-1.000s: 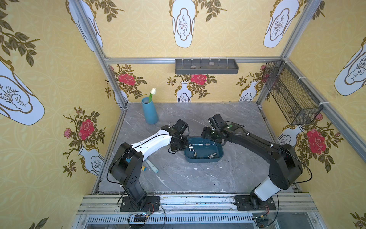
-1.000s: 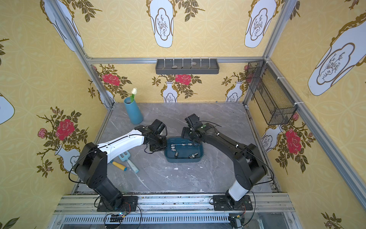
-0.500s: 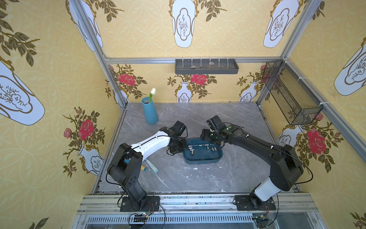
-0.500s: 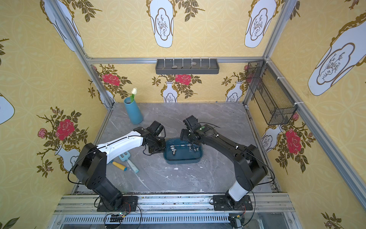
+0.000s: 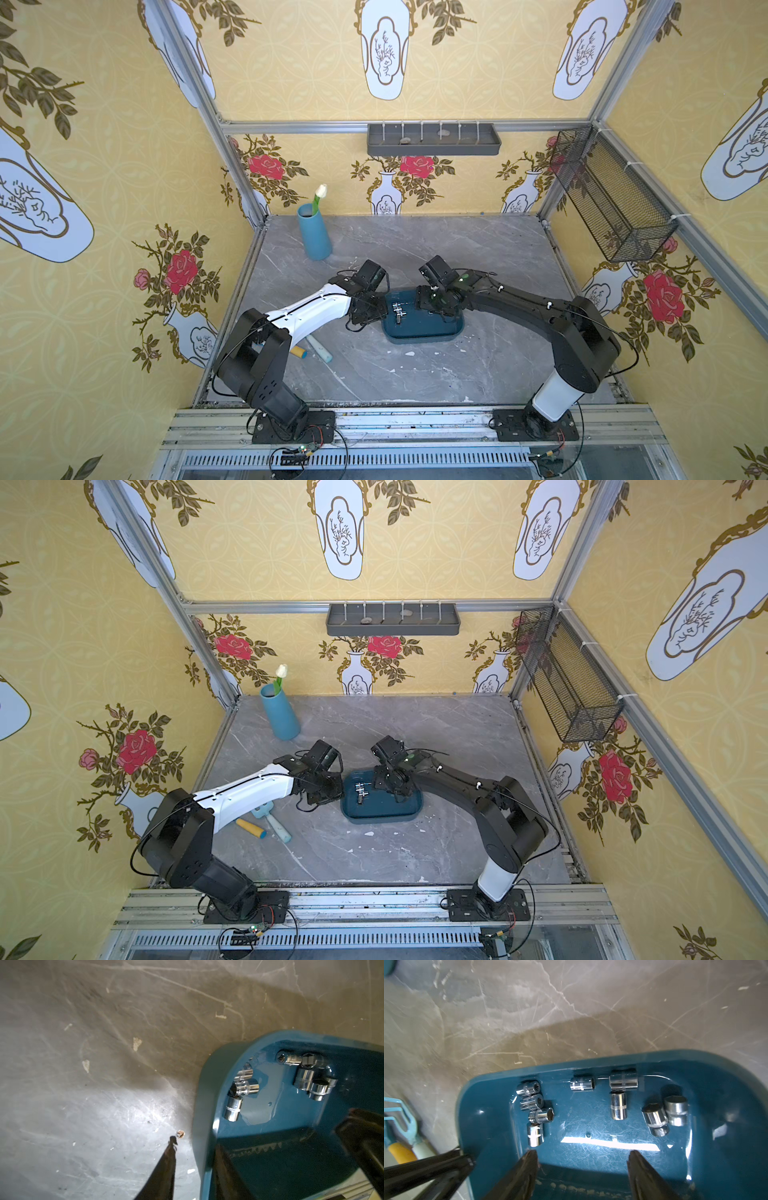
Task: Take out the socket from the storage box
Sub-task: Move the storage box to the center of the board, then pick up the socket head from the storage box.
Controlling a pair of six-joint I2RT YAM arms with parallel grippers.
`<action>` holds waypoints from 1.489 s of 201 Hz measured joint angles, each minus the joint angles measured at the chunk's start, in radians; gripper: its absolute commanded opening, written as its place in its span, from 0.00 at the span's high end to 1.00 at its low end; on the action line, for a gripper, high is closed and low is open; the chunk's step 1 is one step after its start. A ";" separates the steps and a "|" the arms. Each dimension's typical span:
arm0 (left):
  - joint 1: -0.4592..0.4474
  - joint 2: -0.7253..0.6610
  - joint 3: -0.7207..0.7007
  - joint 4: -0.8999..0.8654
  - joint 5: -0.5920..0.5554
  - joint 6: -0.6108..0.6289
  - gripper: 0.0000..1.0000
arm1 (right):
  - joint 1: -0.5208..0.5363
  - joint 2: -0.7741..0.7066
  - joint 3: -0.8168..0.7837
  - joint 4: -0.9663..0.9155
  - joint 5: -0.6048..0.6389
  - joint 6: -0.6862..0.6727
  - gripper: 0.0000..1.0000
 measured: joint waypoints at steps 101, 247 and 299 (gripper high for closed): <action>0.000 -0.128 -0.079 0.100 -0.037 0.041 0.60 | -0.004 0.105 0.000 0.018 0.045 -0.008 0.52; 0.000 -0.135 -0.091 0.145 -0.018 0.068 0.60 | -0.045 0.181 0.039 0.046 0.072 -0.102 0.61; 0.000 -0.131 -0.097 0.163 -0.011 0.069 0.60 | -0.050 0.214 0.057 0.053 0.065 -0.128 0.67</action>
